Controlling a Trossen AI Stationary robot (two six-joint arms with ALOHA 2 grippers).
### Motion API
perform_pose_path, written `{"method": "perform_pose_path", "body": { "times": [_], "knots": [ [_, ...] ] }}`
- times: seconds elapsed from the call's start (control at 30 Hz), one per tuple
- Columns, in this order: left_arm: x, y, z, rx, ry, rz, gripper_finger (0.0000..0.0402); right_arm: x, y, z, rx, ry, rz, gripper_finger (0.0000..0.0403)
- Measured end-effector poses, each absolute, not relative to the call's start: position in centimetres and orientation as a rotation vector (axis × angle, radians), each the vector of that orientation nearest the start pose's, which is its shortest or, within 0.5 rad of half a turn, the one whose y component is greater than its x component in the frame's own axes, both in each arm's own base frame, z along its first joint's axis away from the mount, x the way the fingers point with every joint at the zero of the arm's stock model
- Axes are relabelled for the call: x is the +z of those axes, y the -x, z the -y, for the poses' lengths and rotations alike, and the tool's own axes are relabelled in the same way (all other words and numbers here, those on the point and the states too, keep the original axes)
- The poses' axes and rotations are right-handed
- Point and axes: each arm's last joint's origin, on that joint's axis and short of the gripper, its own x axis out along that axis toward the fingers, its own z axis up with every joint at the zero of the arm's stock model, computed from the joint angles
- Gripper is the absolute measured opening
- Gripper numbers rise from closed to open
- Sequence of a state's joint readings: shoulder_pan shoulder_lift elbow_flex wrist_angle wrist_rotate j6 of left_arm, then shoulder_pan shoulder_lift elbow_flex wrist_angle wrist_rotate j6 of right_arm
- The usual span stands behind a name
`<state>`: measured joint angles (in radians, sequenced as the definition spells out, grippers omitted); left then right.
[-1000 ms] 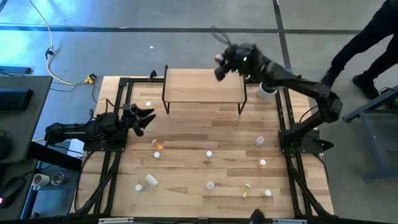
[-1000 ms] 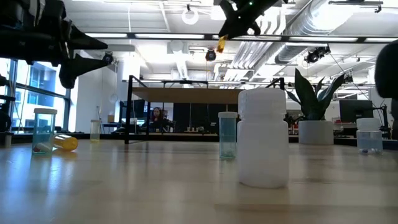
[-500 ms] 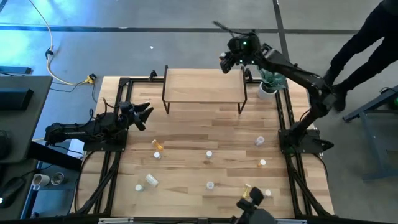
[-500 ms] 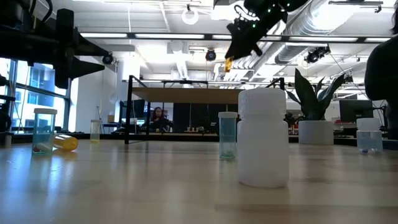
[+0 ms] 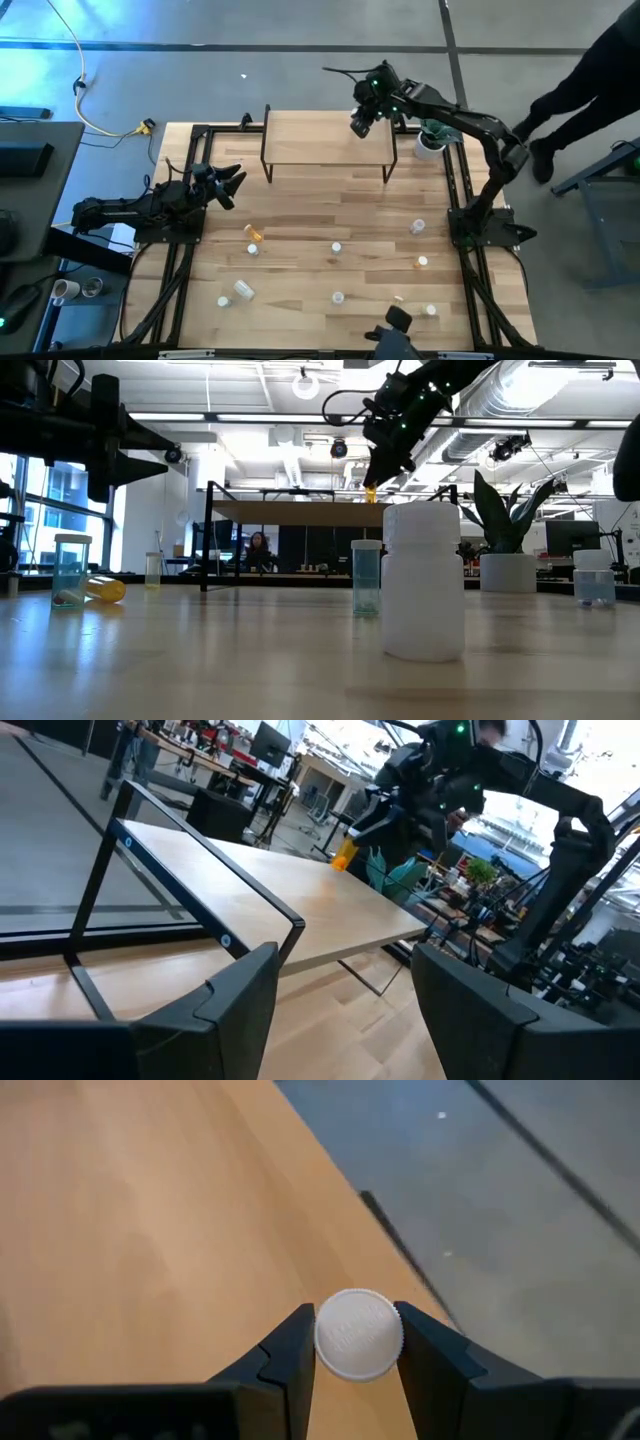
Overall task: Pick and place medicine bottles onto shelf by color
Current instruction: Put the middle orange medicine bottle on the shelf
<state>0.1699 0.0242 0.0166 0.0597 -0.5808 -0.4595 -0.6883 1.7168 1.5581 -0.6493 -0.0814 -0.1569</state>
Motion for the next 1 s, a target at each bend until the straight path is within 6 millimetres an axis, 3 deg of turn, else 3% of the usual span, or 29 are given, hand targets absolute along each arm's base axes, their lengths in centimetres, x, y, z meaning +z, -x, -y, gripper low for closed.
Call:
{"method": "perform_pose_path", "body": {
  "times": [0.83,1.0],
  "knots": [
    [17.3,-8.9,-3.1,0.729,0.448,0.224,0.022,30.2,-30.3,23.8,-0.491,-0.161,-0.821,0.011],
    [17.3,-8.9,-3.2,0.729,0.448,0.224,0.022,30.3,-30.3,23.8,-0.482,-0.14,-0.825,0.0127]
  ]
}}
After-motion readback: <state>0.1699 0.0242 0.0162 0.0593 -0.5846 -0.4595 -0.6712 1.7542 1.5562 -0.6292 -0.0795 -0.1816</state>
